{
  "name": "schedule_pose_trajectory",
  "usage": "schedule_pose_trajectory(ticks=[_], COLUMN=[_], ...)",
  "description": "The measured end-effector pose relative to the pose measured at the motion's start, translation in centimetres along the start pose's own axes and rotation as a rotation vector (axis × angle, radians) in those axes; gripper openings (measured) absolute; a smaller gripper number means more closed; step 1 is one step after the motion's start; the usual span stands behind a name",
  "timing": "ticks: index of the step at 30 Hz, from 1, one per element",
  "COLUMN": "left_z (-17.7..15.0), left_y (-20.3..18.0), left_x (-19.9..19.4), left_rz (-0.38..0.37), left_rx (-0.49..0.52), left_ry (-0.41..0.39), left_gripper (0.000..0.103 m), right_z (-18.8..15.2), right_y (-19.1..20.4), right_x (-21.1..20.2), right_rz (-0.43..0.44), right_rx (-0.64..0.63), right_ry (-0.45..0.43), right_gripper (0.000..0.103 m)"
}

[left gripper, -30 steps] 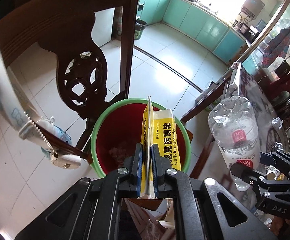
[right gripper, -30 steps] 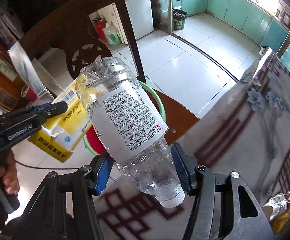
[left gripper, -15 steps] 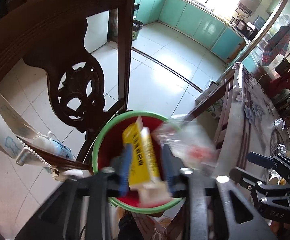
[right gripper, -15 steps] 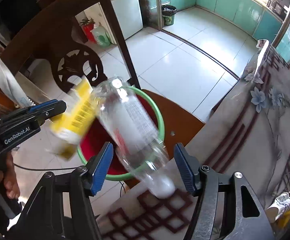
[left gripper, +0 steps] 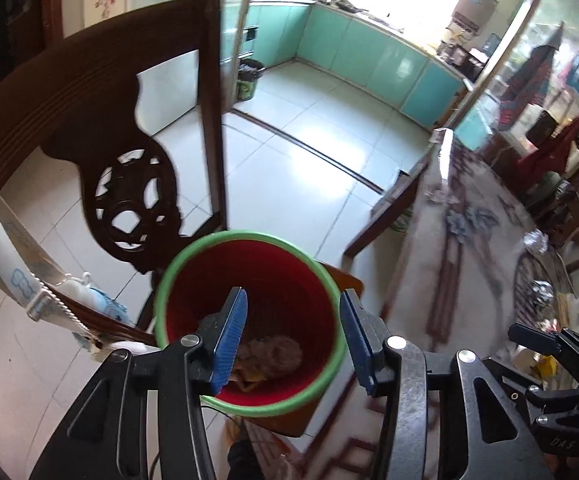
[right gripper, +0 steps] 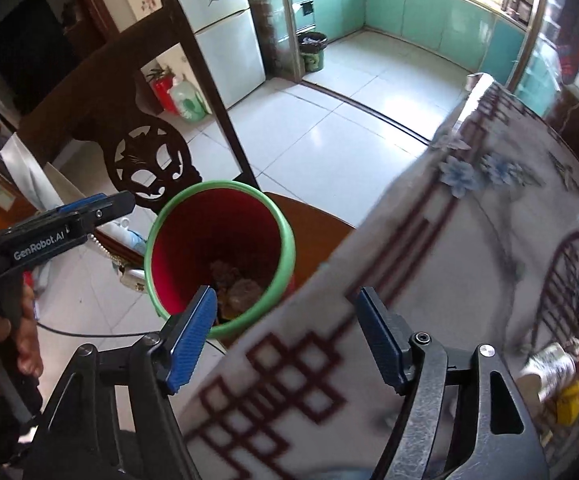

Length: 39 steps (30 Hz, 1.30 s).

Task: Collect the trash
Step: 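Grasp a clear plastic wrapper with the left tool while the right tool grasps the dark cigarette pack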

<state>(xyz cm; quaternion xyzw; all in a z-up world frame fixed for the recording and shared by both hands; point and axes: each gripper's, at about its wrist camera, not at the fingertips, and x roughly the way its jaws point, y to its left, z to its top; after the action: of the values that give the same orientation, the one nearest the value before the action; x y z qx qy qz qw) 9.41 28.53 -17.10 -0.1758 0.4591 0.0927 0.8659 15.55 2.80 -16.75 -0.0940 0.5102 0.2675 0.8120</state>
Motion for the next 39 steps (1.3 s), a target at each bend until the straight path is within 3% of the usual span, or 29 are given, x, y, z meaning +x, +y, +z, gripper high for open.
schedule_pose_trajectory(ticks=[4, 9, 15, 18, 22, 27, 30, 34, 39], left_z=[-1.5, -4.0, -7.9, -9.5, -11.7, -14.4, -15.6, -16.7, -17.7], left_y=[-4.4, -11.2, -19.0, -22.3, -26.1, -30.2, -32.0, -33.7, -36.0], left_x=[-0.4, -0.6, -1.1, -1.2, -1.1, -0.6, -0.1, 0.8, 2.7], left_rz=[-0.034, -0.090, -0.143, -0.160, -0.183, -0.208, -0.210, -0.223, -0.236], left_rx=[0.054, 0.143, 0.233, 0.268, 0.318, 0.375, 0.399, 0.421, 0.451], left_ry=[0.011, 0.040, 0.080, 0.098, 0.125, 0.170, 0.189, 0.216, 0.241], left_gripper=[0.047, 0.047, 0.047, 0.047, 0.047, 0.047, 0.047, 0.047, 0.047], right_z=[-2.5, -7.3, -14.0, -17.4, -20.8, -22.0, -21.8, -21.9, -22.9], right_y=[-2.1, -7.6, -18.0, -23.3, -27.5, -28.2, -27.9, -28.5, -29.3], right_x=[-2.0, -4.8, -7.9, -7.6, -5.7, -3.5, -3.3, -4.1, -7.7], right_rz=[-0.031, -0.096, -0.269, -0.304, -0.280, -0.221, -0.236, -0.190, -0.193], right_rx=[0.024, 0.109, 0.333, 0.489, 0.620, 0.583, 0.519, 0.509, 0.495], right_ry=[-0.023, -0.020, -0.026, 0.026, 0.093, 0.141, 0.122, 0.076, -0.006], right_gripper=[0.078, 0.079, 0.079, 0.079, 0.079, 0.077, 0.050, 0.045, 0.045])
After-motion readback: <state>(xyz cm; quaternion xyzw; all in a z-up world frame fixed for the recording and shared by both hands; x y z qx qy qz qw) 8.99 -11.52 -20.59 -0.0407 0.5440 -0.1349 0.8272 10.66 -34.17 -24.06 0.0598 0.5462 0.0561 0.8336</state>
